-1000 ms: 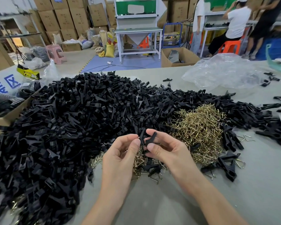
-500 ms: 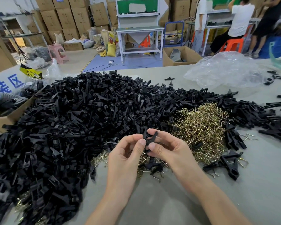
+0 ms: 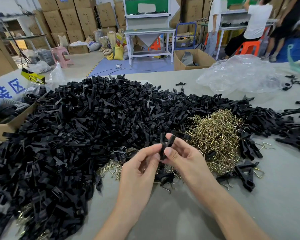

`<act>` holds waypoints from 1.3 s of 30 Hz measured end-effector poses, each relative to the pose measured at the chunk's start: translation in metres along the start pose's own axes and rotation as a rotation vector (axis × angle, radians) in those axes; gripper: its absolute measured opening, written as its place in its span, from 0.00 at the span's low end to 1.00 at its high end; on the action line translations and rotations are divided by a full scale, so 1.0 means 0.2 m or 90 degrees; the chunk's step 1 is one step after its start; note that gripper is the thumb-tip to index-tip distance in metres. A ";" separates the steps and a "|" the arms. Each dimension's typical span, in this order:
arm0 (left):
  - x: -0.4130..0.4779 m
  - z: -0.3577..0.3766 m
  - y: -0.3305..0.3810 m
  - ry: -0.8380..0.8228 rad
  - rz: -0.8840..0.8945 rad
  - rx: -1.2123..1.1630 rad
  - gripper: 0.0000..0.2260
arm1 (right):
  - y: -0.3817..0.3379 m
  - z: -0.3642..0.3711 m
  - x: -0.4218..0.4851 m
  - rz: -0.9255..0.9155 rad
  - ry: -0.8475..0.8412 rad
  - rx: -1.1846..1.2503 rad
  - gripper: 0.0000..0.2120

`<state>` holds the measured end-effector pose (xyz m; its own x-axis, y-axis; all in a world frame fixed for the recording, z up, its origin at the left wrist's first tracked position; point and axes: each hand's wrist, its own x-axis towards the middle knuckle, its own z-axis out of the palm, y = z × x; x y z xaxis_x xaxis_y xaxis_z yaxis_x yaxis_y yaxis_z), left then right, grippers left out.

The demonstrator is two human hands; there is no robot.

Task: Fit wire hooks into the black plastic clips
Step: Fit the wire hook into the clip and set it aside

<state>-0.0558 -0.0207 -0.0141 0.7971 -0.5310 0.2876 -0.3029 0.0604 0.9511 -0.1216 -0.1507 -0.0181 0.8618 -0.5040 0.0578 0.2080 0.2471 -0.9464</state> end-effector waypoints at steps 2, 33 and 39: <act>0.00 0.00 -0.01 0.001 0.002 -0.002 0.16 | 0.00 0.01 -0.01 0.002 -0.042 -0.017 0.18; 0.12 -0.24 -0.10 -0.048 0.077 0.404 0.05 | 0.04 -0.04 0.04 -0.083 0.113 -0.175 0.14; 0.08 -0.20 -0.08 -0.018 0.048 0.274 0.06 | 0.04 -0.02 0.03 -0.092 0.090 -0.184 0.16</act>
<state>-0.0173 0.0038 -0.0212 0.7511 -0.5624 0.3457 -0.5552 -0.2548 0.7917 -0.1175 -0.1554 -0.0265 0.7562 -0.6311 0.1727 0.1664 -0.0697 -0.9836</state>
